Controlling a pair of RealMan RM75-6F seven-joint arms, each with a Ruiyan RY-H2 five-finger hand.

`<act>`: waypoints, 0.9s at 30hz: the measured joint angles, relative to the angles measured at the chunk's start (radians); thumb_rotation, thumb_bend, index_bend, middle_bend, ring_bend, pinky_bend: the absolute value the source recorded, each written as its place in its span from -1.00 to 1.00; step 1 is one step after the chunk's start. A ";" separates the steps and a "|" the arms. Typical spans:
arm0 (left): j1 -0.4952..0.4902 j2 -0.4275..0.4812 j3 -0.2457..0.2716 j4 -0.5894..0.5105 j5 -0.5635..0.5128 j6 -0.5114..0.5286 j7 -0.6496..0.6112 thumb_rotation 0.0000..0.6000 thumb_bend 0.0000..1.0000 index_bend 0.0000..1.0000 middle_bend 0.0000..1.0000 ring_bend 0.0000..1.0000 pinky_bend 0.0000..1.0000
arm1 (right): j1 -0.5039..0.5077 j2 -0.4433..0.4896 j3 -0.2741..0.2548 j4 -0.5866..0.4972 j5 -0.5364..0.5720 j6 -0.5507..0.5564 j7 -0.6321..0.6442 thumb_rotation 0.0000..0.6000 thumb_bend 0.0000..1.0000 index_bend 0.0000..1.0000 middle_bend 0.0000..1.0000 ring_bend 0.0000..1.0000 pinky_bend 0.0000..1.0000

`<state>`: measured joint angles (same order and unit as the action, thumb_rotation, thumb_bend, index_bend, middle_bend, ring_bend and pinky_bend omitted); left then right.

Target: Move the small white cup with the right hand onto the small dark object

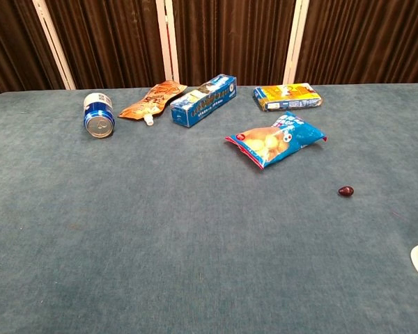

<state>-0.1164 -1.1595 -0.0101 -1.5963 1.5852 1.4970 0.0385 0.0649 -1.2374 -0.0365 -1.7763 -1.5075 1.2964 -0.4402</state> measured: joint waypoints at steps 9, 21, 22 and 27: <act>0.000 0.000 0.001 0.000 -0.001 -0.002 0.003 1.00 -0.97 -1.00 -1.00 -1.00 -1.00 | 0.012 -0.022 0.002 0.004 0.043 -0.019 -0.030 1.00 -0.24 -0.78 -0.90 -0.75 -0.38; -0.001 0.000 -0.001 -0.001 -0.008 -0.005 0.002 1.00 -0.97 -1.00 -1.00 -1.00 -1.00 | 0.034 -0.063 0.005 0.013 0.064 -0.033 -0.064 1.00 -0.24 -0.48 -0.65 -0.54 -0.20; -0.001 0.000 -0.002 -0.002 -0.009 -0.006 0.001 1.00 -0.97 -1.00 -1.00 -1.00 -1.00 | 0.035 -0.067 0.006 0.014 0.067 -0.033 -0.066 1.00 -0.24 -0.42 -0.61 -0.50 -0.18; -0.001 0.000 -0.002 -0.001 -0.008 -0.005 0.000 1.00 -0.97 -1.00 -1.00 -1.00 -1.00 | 0.041 -0.078 0.007 0.019 0.073 -0.032 -0.068 1.00 -0.21 -0.21 -0.49 -0.39 -0.12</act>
<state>-0.1177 -1.1596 -0.0118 -1.5975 1.5769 1.4921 0.0390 0.1058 -1.3150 -0.0294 -1.7574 -1.4343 1.2643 -0.5082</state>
